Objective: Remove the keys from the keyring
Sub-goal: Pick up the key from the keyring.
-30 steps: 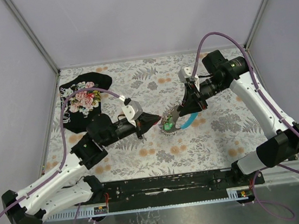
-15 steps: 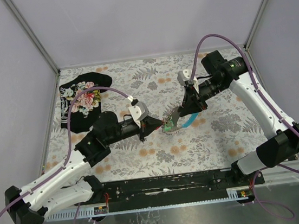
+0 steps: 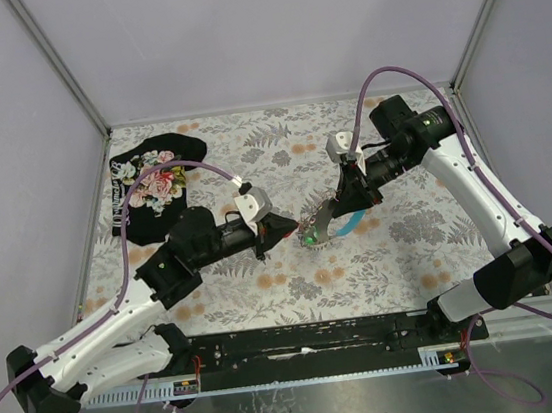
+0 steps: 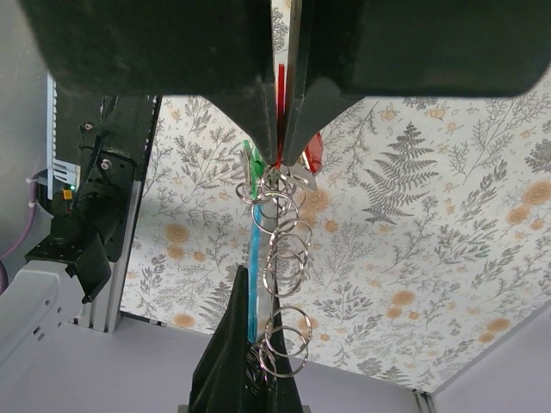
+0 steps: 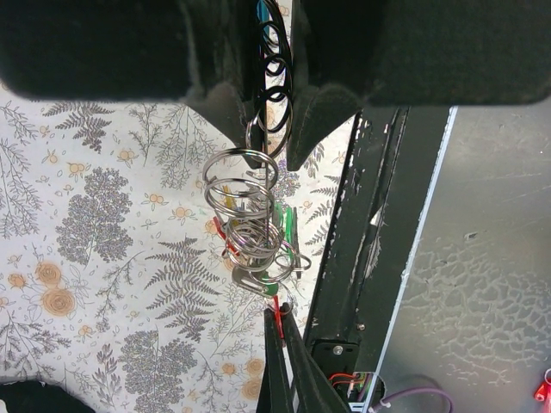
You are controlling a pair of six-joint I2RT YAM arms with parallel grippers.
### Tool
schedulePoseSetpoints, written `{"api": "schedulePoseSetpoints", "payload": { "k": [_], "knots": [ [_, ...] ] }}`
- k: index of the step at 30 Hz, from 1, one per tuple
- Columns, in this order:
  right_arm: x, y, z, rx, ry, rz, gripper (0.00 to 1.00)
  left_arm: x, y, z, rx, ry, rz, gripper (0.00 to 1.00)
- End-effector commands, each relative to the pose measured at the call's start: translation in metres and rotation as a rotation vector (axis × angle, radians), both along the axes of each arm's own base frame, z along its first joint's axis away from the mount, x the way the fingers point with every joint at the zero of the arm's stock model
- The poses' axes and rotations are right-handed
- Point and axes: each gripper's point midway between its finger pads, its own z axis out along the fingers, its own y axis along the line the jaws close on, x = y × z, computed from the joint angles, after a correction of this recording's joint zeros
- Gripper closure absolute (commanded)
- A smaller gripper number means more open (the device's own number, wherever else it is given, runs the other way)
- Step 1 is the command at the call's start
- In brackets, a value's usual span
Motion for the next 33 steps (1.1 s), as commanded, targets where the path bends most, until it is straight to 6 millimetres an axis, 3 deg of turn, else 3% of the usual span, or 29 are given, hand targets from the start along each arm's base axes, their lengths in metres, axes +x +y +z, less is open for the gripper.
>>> {"api": "schedulePoseSetpoints", "payload": {
  "k": [1, 16, 33],
  "knots": [
    [-0.013, 0.001, 0.016, 0.049, -0.034, 0.028, 1.00, 0.006, 0.007, 0.020, -0.030, -0.056, 0.047, 1.00],
    [-0.014, 0.004, 0.018, 0.067, -0.001, 0.029, 1.00, 0.006, 0.013, 0.037, -0.073, -0.096, 0.067, 1.00],
    [-0.021, 0.005, 0.022, 0.090, 0.024, 0.044, 1.00, 0.016, 0.000, -0.001, -0.067, -0.061, 0.068, 1.00]
  ]
}}
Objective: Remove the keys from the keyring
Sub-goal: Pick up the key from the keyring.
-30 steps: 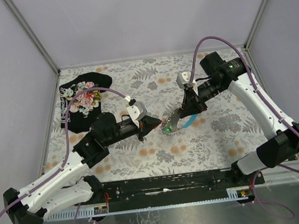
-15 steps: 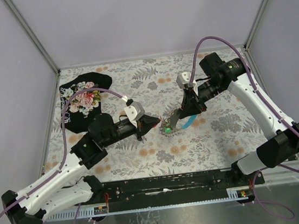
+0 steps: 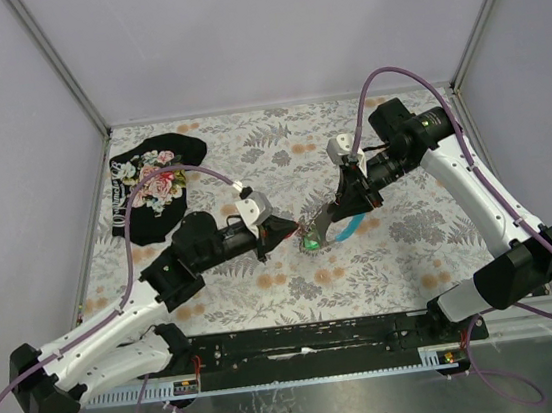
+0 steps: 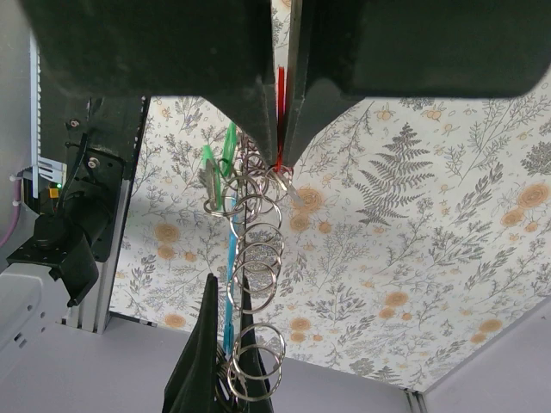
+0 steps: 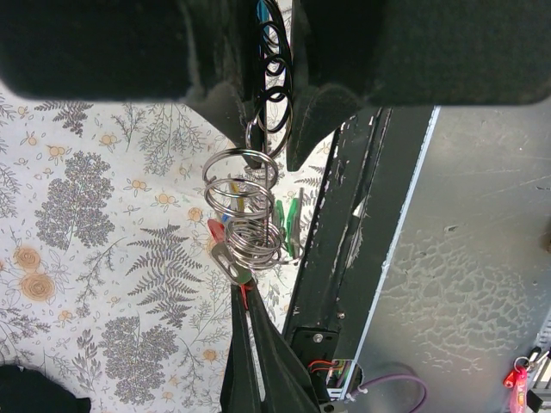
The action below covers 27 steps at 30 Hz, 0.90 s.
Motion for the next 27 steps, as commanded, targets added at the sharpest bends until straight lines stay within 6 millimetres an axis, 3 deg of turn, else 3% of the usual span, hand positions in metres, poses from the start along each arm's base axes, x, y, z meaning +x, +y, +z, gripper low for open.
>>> {"api": "schedulePoseSetpoints", "payload": {
  "k": [1, 5, 15, 21, 27],
  "knots": [
    [-0.010, 0.002, 0.018, 0.058, -0.008, 0.015, 1.00, 0.011, -0.005, 0.006, -0.059, -0.046, 0.028, 1.00],
    [-0.010, 0.002, 0.017, 0.056, -0.008, 0.013, 1.00, 0.014, -0.005, 0.005, -0.072, -0.067, 0.038, 0.99],
    [-0.009, 0.003, 0.017, 0.057, -0.001, 0.015, 1.00, 0.009, 0.006, 0.000, -0.089, -0.099, 0.051, 0.87],
    [-0.010, 0.003, 0.017, 0.059, -0.001, 0.017, 1.00, 0.002, 0.008, 0.007, -0.101, -0.122, 0.028, 0.74],
    [-0.010, 0.003, 0.018, 0.060, -0.001, 0.018, 1.00, -0.012, 0.011, 0.021, -0.145, -0.250, -0.037, 0.60]
  ]
}}
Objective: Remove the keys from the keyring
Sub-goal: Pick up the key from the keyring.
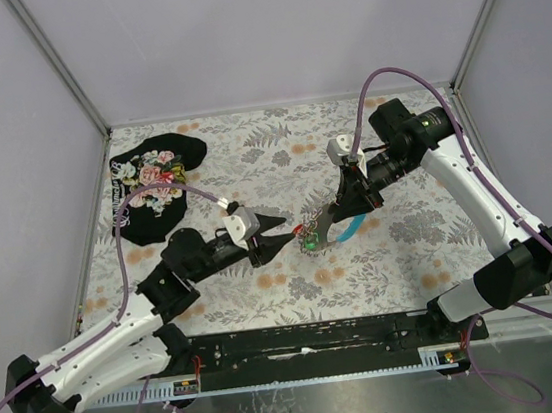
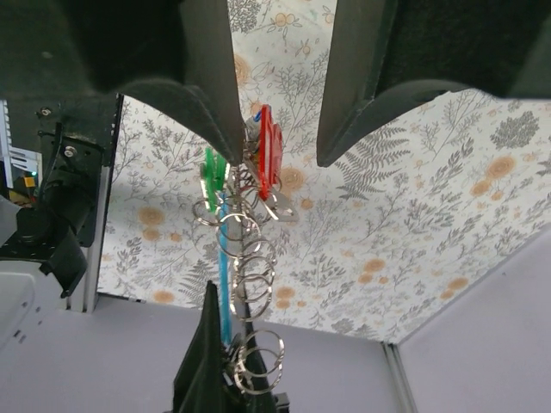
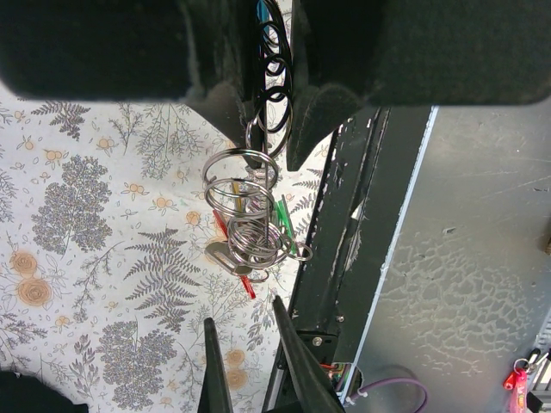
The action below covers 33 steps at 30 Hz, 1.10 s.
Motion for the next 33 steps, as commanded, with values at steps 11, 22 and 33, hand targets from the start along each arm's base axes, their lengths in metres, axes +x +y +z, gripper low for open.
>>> {"api": "schedulePoseSetpoints", "payload": {
  "k": [11, 22, 33],
  "knots": [
    [-0.009, 0.004, 0.019, 0.071, -0.002, 0.020, 1.00, -0.013, -0.010, 0.031, -0.026, -0.347, -0.057, 0.52],
    [-0.009, 0.004, 0.018, 0.069, 0.000, 0.020, 1.00, -0.005, -0.015, 0.034, -0.015, -0.372, 0.006, 0.60],
    [-0.008, 0.005, 0.018, 0.070, 0.005, 0.022, 1.00, -0.005, -0.016, 0.041, -0.019, -0.405, 0.000, 0.64]
  ]
}}
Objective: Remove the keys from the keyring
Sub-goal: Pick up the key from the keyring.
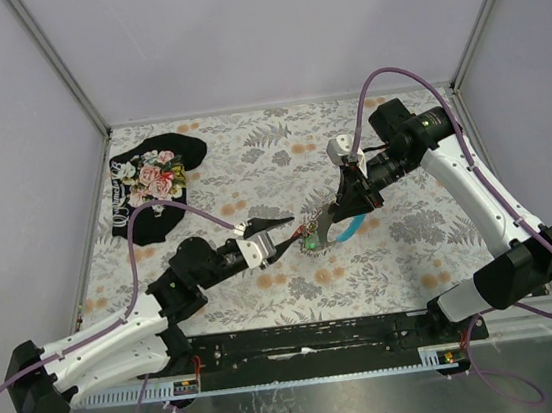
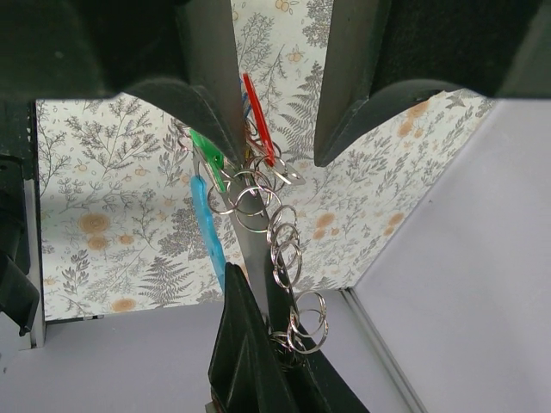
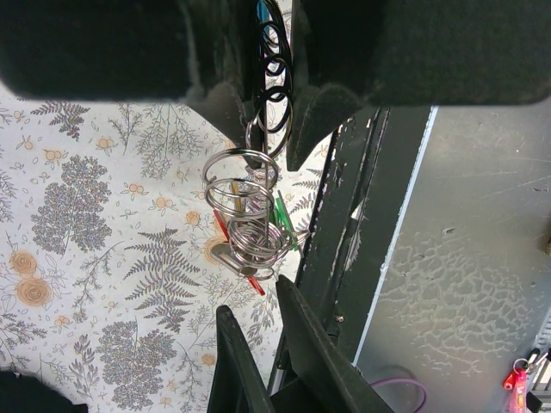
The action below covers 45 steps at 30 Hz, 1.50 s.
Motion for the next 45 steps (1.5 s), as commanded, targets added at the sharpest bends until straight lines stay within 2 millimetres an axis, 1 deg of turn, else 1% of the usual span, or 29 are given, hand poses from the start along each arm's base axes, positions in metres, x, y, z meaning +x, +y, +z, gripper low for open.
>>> {"api": "schedulePoseSetpoints", "payload": {
  "k": [1, 9, 16, 24, 29, 32, 37, 45],
  "knots": [
    [-0.008, 0.005, 0.018, 0.070, 0.005, 0.021, 1.00, 0.002, -0.004, 0.033, -0.068, -0.077, 0.002, 0.64],
    [-0.008, 0.005, 0.018, 0.071, 0.005, 0.022, 1.00, -0.001, -0.009, 0.036, -0.064, -0.092, -0.021, 0.66],
    [-0.009, 0.004, 0.017, 0.071, 0.003, 0.020, 1.00, 0.000, -0.016, 0.026, -0.014, -0.093, -0.039, 0.67],
    [-0.010, 0.005, 0.018, 0.073, 0.002, 0.021, 1.00, 0.007, -0.019, 0.015, 0.069, -0.110, -0.027, 0.68],
    [-0.010, 0.004, 0.018, 0.073, 0.002, 0.020, 1.00, 0.007, -0.019, 0.012, 0.102, -0.122, -0.027, 0.74],
    [-0.010, 0.004, 0.018, 0.073, 0.001, 0.021, 1.00, 0.009, -0.017, 0.010, 0.119, -0.119, -0.020, 0.75],
    [-0.010, 0.004, 0.018, 0.074, 0.002, 0.022, 1.00, 0.008, -0.016, 0.010, 0.128, -0.115, -0.023, 0.80],
    [-0.011, 0.004, 0.018, 0.074, 0.000, 0.021, 1.00, 0.009, -0.015, 0.013, 0.127, -0.115, -0.016, 0.81]
  ]
}}
